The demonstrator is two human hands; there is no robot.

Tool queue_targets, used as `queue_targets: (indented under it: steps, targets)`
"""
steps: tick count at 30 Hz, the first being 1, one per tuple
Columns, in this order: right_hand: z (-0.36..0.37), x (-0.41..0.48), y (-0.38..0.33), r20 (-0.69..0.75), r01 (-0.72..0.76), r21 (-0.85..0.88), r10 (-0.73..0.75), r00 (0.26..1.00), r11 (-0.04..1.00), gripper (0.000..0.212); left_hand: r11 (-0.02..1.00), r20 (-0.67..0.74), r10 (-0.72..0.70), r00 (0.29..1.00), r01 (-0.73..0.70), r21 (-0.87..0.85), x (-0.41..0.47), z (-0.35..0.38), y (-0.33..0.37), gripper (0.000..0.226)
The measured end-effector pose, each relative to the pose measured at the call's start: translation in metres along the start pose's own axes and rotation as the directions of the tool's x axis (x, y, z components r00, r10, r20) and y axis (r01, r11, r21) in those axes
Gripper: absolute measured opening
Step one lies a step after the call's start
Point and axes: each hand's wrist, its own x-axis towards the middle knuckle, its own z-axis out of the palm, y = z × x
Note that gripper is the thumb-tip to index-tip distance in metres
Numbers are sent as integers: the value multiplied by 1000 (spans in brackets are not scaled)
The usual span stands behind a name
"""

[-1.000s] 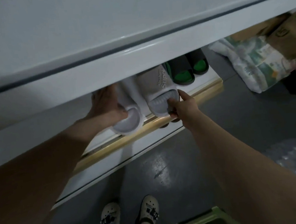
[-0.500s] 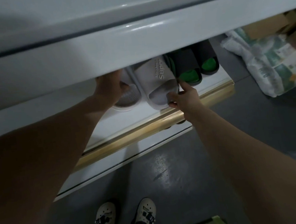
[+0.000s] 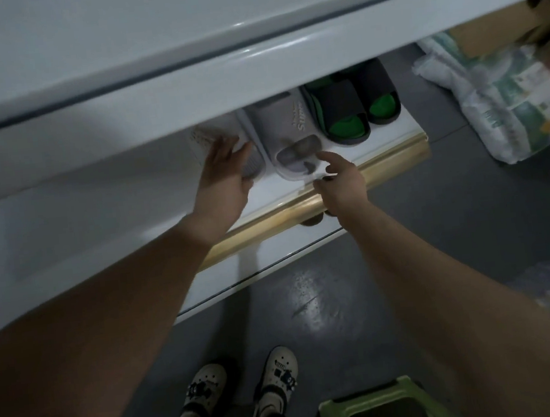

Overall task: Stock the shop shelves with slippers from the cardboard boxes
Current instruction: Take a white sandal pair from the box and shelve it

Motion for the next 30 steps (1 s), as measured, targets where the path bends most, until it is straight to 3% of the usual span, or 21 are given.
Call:
queue_targets:
  steps: [5,17,30]
  targets:
    - [-12,-45,1,-4,-11,48,11,1000,999,47,991,-2,48,999,-48,-126,-28,-14,29,51]
    - [-1,-187,16,-258,-142,126,171,951,982,44,929,208,301,931,-236,-286,-105,-42,47,39]
    - [44,-380,101,-402,-281,255,366,839,925,43,790,362,595,718,-441,-425,-261,-35,87,35]
